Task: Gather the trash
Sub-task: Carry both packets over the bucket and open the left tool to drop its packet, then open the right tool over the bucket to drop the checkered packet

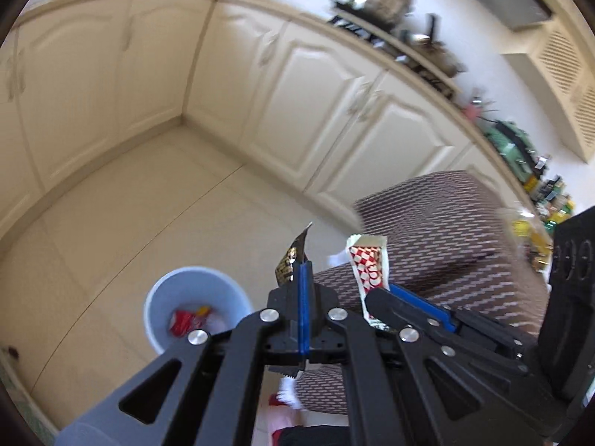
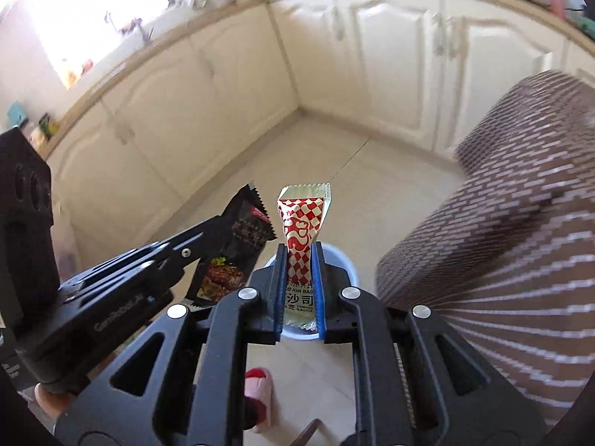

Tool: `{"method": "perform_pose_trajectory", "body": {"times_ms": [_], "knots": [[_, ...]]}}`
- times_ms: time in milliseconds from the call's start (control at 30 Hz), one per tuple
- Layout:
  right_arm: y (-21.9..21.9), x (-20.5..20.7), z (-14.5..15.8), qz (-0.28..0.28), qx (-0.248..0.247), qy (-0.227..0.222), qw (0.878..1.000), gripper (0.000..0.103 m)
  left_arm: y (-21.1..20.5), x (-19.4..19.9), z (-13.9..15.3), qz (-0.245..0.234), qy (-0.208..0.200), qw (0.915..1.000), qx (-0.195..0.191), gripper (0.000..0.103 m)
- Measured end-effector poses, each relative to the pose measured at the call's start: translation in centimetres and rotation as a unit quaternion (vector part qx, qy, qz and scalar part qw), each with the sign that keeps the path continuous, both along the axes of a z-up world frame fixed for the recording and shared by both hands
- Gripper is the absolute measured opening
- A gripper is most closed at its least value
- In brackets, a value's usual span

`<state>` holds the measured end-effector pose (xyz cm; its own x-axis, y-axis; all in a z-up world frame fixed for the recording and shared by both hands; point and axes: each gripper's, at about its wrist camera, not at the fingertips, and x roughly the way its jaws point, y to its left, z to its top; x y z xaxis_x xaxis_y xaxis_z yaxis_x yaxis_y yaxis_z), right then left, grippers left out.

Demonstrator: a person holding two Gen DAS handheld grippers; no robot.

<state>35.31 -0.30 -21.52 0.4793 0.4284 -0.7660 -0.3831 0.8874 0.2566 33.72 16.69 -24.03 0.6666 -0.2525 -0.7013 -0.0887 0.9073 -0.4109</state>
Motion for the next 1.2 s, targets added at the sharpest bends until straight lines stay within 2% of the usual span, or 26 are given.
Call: {"method": "perform_pose_trajectory", "body": {"times_ms": [133,367,400,433,500,767,1200], "knots": [[3.2,1.5,-4.5,0.017,-0.012,0.036,0.999,0.013,2.2,1.9,-4.6,0.013,0.031,0.9994,-0.007,0.000],[4.8,4.6,-10.0,0.013,-0.023,0.082,0.996,0.013,4.3,5.4,-11.1,0.010,0.061,0.9977,-0.029,0.002],[5.0,5.2,-10.6,0.013,-0.024,0.089,0.996,0.013,4.3,5.7,-11.6,0.009,0.063,0.9976,-0.028,0.006],[5.2,5.6,-11.3,0.012,-0.025,0.096,0.995,0.013,4.5,6.1,-12.1,0.011,0.066,0.9974,-0.026,0.019],[5.6,6.2,-12.1,0.010,-0.026,0.104,0.994,0.013,4.7,6.4,-12.6,0.024,0.073,0.9970,-0.015,0.037],[6.9,7.5,-14.4,0.006,-0.023,0.125,0.992,0.013,5.7,6.4,-14.7,0.036,0.120,0.9921,0.000,0.037],[6.9,7.2,-15.2,0.001,-0.019,0.117,0.993,0.014,7.6,5.5,-14.7,0.061,0.126,0.9901,-0.004,0.044]]}}
